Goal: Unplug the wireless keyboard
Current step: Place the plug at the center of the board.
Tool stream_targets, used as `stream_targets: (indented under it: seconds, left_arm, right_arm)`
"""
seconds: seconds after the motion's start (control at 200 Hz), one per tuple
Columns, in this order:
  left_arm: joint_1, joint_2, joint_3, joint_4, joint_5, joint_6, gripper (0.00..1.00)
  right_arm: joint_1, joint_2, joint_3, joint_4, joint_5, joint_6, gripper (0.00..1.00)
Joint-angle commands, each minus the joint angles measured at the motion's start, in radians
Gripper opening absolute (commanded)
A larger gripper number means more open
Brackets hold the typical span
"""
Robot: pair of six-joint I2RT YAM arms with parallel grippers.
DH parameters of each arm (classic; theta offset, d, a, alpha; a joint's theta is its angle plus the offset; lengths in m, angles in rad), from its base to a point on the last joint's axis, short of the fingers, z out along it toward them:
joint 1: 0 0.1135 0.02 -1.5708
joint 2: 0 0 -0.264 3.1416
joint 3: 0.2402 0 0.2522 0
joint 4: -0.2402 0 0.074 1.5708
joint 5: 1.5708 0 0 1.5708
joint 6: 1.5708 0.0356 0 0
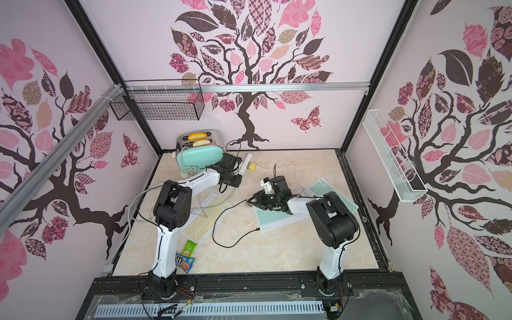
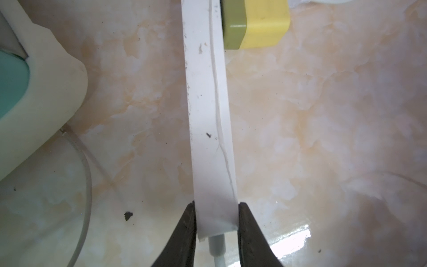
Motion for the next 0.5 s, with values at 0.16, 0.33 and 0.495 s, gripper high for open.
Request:
stream_targets:
  seconds: [0.16,0.33,0.495]
  left_arm:
    - [0.023,-0.07,-0.024,0.027,0.069,-0.034,0.44]
    - [0.036,-0.189,-0.104,0.056,0.107,-0.05,0.46]
    - [0.039,-0.314,-0.215,0.07,0.122,-0.069,0.49]
  right_arm:
    - [0.094,0.016,-0.013,-0.119,-0.005,-0.131,0.0]
    - [0.132,0.035,-0.004,-0.204,0.016,-0.191,0.24]
    - [0.134,0.004,-0.009,-0.279,0.083,-0.203,0.6]
